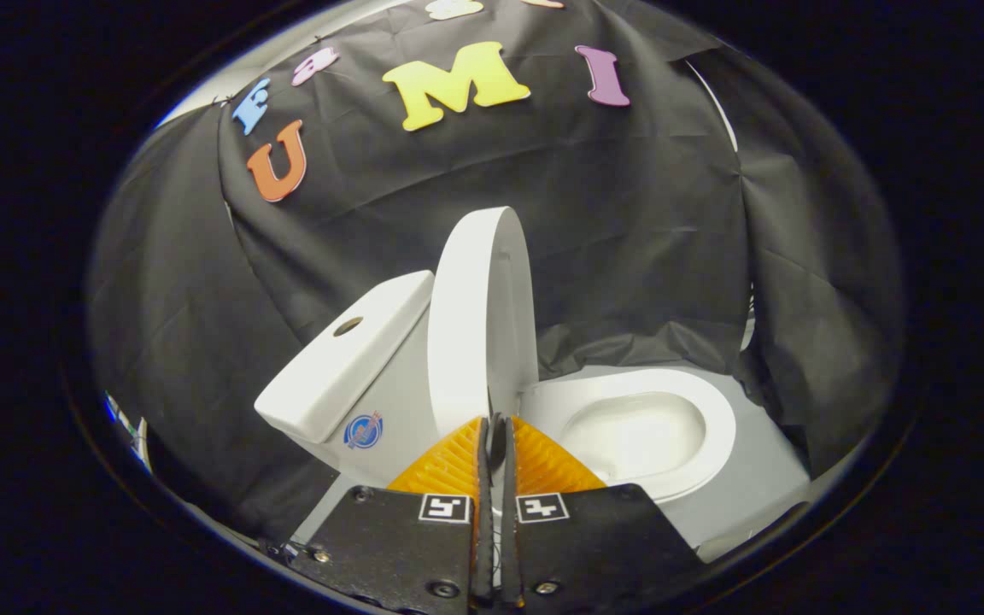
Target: Open the toilet lid.
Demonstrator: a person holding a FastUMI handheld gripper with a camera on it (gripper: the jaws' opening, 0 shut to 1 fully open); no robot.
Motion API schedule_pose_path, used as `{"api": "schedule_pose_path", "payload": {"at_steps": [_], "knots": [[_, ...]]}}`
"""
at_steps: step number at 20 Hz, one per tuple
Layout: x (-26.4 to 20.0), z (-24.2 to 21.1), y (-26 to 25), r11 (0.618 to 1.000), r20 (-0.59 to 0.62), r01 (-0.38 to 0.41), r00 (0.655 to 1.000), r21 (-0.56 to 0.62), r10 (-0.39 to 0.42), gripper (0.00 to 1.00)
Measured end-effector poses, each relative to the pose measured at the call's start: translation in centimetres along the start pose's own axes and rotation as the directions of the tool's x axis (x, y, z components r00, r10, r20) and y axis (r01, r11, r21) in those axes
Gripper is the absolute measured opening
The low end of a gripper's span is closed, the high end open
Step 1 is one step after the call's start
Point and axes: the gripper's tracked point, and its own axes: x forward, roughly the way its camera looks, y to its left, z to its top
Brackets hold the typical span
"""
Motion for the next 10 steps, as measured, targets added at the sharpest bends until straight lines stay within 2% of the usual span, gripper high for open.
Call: {"api": "schedule_pose_path", "payload": {"at_steps": [10], "knots": [[0.3,-0.1,2.7,0.998,0.000,0.014,1.000,-0.066,-0.014,0.07]]}}
